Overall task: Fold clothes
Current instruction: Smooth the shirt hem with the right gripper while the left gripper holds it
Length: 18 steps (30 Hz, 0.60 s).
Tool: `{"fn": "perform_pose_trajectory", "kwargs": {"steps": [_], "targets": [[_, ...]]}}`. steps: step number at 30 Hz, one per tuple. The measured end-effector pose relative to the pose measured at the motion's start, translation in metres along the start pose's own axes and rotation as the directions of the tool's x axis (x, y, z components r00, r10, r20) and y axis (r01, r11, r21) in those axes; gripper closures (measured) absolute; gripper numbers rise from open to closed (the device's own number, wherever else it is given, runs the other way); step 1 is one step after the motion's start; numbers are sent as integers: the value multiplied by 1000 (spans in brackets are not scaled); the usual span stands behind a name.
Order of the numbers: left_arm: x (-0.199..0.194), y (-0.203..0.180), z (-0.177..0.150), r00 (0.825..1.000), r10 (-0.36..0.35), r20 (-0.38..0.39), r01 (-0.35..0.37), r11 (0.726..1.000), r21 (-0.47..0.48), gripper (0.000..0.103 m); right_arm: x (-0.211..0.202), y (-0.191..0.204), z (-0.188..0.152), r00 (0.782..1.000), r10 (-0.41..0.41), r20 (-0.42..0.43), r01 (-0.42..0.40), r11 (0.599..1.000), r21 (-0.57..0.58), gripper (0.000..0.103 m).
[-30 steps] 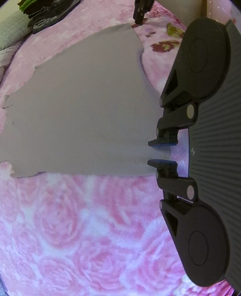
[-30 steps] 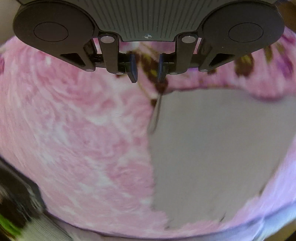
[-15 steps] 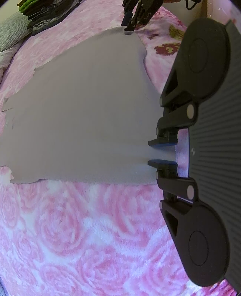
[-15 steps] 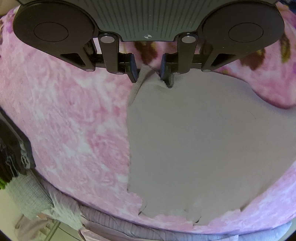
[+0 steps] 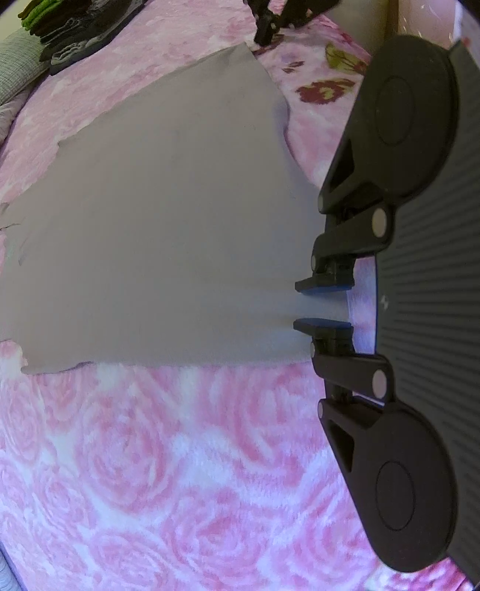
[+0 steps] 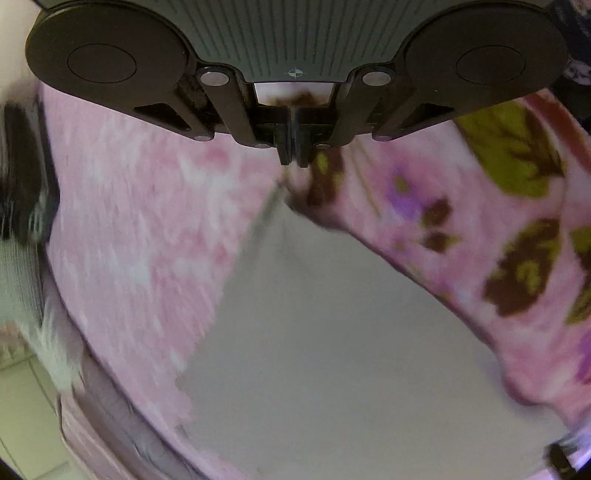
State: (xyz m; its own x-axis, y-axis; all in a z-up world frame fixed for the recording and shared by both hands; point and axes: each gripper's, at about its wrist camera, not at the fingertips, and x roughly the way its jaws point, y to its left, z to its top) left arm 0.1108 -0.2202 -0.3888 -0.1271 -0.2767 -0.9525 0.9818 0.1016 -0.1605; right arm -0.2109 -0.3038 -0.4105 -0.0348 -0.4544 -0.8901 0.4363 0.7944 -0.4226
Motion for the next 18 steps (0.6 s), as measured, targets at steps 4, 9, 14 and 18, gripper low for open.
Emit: {"fn": "perform_pose_trajectory", "kwargs": {"steps": [4, 9, 14, 18], "targets": [[-8, 6, 7, 1000, 1, 30, 0, 1000, -12, 93, -14, -56, 3, 996, 65, 59, -83, 906, 415, 103], [-7, 5, 16, 999, -16, 52, 18, 999, -33, 93, 18, -101, 4, 946, 255, 203, -319, 601, 733, 98], [-2, 13, 9, 999, -21, 37, 24, 998, -64, 93, 43, -120, -14, 906, 345, 247, -387, 433, 814, 93], [-1, 18, 6, 999, -29, 27, 31, 996, -80, 93, 41, -126, -13, 902, 361, 236, -390, 450, 804, 92]]}}
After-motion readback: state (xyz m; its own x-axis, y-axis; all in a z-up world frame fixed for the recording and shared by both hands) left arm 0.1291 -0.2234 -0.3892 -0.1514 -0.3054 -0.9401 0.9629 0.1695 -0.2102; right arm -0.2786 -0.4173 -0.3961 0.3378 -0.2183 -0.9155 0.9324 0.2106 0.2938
